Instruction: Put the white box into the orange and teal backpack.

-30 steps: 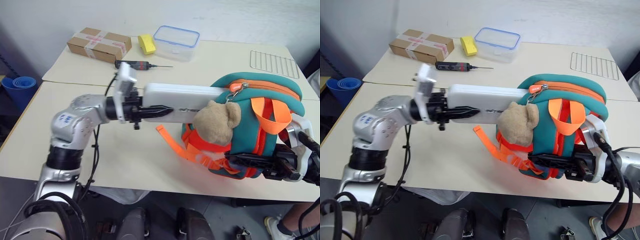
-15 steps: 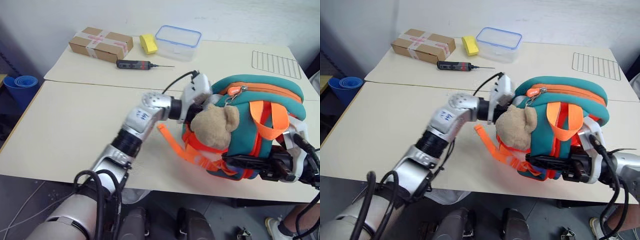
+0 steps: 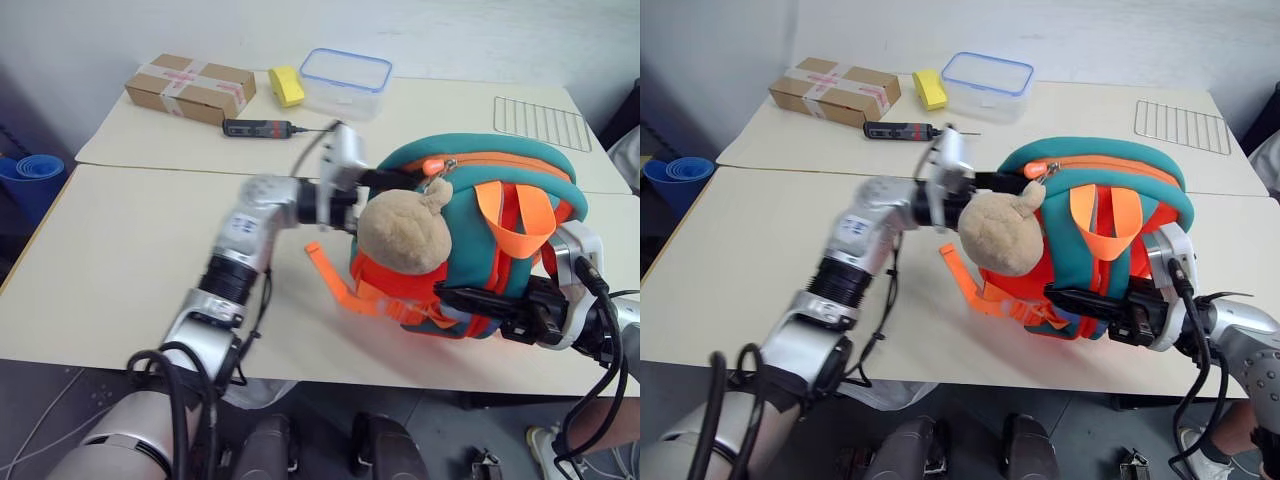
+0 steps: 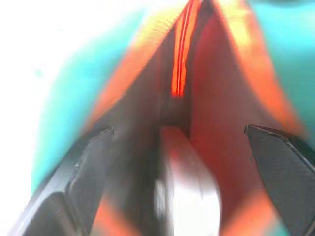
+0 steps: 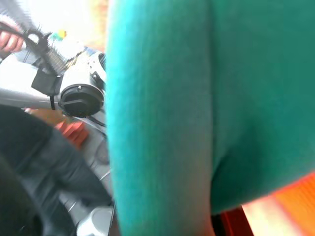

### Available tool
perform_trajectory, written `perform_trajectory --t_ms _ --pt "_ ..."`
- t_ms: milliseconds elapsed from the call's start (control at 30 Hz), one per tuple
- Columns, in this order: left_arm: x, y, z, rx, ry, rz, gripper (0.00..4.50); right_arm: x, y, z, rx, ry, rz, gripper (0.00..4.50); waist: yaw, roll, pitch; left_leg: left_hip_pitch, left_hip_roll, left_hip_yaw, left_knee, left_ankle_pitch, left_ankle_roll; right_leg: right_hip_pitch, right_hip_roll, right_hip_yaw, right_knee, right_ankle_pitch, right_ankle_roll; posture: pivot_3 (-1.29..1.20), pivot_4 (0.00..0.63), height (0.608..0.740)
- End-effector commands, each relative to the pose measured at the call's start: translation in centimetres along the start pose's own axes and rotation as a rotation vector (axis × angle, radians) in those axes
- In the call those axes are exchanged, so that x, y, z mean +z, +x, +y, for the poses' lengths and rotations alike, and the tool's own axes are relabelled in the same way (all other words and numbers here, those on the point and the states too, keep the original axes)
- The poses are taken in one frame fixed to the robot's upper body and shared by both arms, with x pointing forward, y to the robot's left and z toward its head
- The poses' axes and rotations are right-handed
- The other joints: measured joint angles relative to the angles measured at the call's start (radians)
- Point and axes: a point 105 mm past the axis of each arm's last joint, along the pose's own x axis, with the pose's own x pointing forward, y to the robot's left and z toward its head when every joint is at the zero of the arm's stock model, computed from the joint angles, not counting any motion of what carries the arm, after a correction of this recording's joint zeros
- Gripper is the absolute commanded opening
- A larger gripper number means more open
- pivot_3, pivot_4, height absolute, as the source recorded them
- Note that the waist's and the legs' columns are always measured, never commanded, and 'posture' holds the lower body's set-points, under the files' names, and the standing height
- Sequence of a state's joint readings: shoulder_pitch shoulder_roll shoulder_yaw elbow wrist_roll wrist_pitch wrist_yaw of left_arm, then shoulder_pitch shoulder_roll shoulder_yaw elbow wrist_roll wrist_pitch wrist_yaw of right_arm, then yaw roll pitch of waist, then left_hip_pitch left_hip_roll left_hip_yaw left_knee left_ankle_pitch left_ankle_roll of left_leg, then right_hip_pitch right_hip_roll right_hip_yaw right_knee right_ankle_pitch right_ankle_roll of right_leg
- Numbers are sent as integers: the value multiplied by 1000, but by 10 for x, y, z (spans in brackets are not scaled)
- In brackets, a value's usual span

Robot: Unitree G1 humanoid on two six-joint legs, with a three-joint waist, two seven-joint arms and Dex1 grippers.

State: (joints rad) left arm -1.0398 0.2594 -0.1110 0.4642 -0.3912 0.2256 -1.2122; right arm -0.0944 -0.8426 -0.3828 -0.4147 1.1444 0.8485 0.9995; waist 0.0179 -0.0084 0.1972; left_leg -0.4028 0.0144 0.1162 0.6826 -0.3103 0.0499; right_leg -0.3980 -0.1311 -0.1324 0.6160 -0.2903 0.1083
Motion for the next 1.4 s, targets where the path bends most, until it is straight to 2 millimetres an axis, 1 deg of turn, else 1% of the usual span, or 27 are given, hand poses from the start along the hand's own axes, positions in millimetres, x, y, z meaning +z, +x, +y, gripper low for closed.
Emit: perform_trajectory --t_ms 33,133,167,233,300,367,433,500,533,600,633,667,733,800,900,967,1067,1133,1200,1233,1267,1300,1333,1400 --pt "21 -35 -24 -148 33 -6 4422 5 -1 -1 -7 -40 -15 0 0 0 0 0 0 0 0 0 0 0 0 0 0 0 0 0 150 740" --pt "21 -44 -33 -169 36 9 4422 5 -1 -3 -10 -42 -16 0 10 0 0 0 -2 -1 0 0 1 0 0 0 1 0 0 0 150 740" --pt "24 -45 -36 -167 45 -5 4422 5 -1 -3 -13 -44 -18 0 15 0 0 0 -3 -2 1 0 2 1 -1 0 2 0 0 0 150 740" --pt "30 -39 -48 -168 49 -54 4422 5 -1 -4 -18 -45 -24 0 17 0 0 -1 -5 -5 3 0 4 4 -2 1 1 1 1 0 150 740" --pt "31 -26 -64 -203 78 -54 4422 5 0 -5 -21 -45 -27 0 16 0 0 -1 -6 -7 3 -1 5 5 -3 4 -1 1 2 0 150 740" --pt "34 -9 -67 -161 107 -84 4422 5 -1 -6 -26 -45 -32 0 16 0 0 -2 -6 -8 3 -1 5 6 -3 4 -2 1 2 0 150 740" --pt "30 7 -65 -115 121 -87 4422 6 0 -7 -27 -45 -35 0 17 0 0 -2 -6 -9 3 -1 5 7 -3 3 -2 1 2 0 150 740" --pt "29 20 -62 -64 147 -113 4024 6 0 -7 -26 -45 -38 0 16 0 0 -1 -6 -9 3 -1 4 7 -2 3 -2 1 2 0 150 740" --pt "30 24 -60 -36 128 -142 3813 6 0 -7 -26 -45 -39 0 14 0 0 -1 -6 -9 3 0 4 7 -2 3 -3 1 2 0 150 740" --pt "30 29 -61 -23 140 -166 3255 5 0 -6 -26 -45 -41 0 12 0 0 -1 -5 -9 3 0 4 7 -2 3 -3 1 2 0 150 740" --pt "30 29 -63 -27 136 -173 2871 5 0 -6 -27 -45 -44 0 10 0 0 -1 -5 -9 3 0 4 7 -2 3 -3 1 2 0 150 740" --pt "30 28 -64 -29 135 -177 2626 5 1 -6 -27 -44 -47 0 9 0 0 -1 -5 -8 3 0 4 7 -2 3 -3 1 2 0 150 740" --pt "33 17 -59 16 115 -203 2043 4 -1 -6 -41 -43 -52 0 8 0 0 -1 -5 -8 3 0 3 6 -1 2 -3 1 2 0 150 740" --pt "30 -1 -47 84 128 -172 1478 2 -4 -8 -62 -40 -60 0 8 0 0 -1 -4 -8 3 0 3 6 -1 2 -3 1 2 0 150 740" --pt "32 -32 -25 171 128 -113 755 0 -8 -11 -94 -40 -77 0 8 1 0 -1 -4 -8 3 0 3 6 -1 2 -2 1 2 0 150 740" --pt "34 -49 -13 209 129 -75 422 -1 -10 -12 -112 -40 -88 0 8 1 0 -1 -4 -8 3 1 3 6 -1 0 -2 1 2 0 150 740" --pt "33 -70 9 286 128 -18 422 -3 -12 -13 -132 -36 -107 0 11 0 0 -1 -5 -8 3 0 3 6 -1 -1 -2 1 2 0 150 740" --pt "28 -77 18 311 125 26 422 -3 -12 -14 -142 -39 -118 0 12 0 0 -1 -5 -8 3 1 3 6 -1 -2 -2 1 2 0 150 740" --pt "18 -80 25 325 129 92 422 -3 -13 -15 -154 -42 -130 0 12 0 0 -1 -6 -8 3 0 3 6 -1 -3 -2 2 3 0 150 740" --pt "8 -82 31 348 121 138 422 -3 -14 -15 -162 -42 -136 0 12 0 0 -1 -6 -7 3 0 4 6 -1 -3 -2 2 3 0 150 740" --pt "-8 -84 32 346 144 237 422 -5 -16 -14 -171 -40 -141 0 11 0 0 -1 -6 -7 3 0 4 6 -1 -3 -1 2 3 0 150 740" --pt "-29 -84 29 306 177 352 422 -6 -17 -14 -180 -37 -146 0 10 1 0 -1 -6 -7 3 0 4 6 -1 -3 -1 2 3 0 150 740" --pt "-45 -81 23 258 195 416 422 -7 -18 -13 -187 -34 -150 0 10 1 0 0 -6 -6 2 0 4 5 -1 -3 -1 2 3 0 150 740" --pt "-61 -71 13 192 193 432 422 -9 -19 -13 -200 -28 -158 0 9 1 0 0 -6 -5 1 0 4 5 0 -2 -1 2 3 0 150 740"
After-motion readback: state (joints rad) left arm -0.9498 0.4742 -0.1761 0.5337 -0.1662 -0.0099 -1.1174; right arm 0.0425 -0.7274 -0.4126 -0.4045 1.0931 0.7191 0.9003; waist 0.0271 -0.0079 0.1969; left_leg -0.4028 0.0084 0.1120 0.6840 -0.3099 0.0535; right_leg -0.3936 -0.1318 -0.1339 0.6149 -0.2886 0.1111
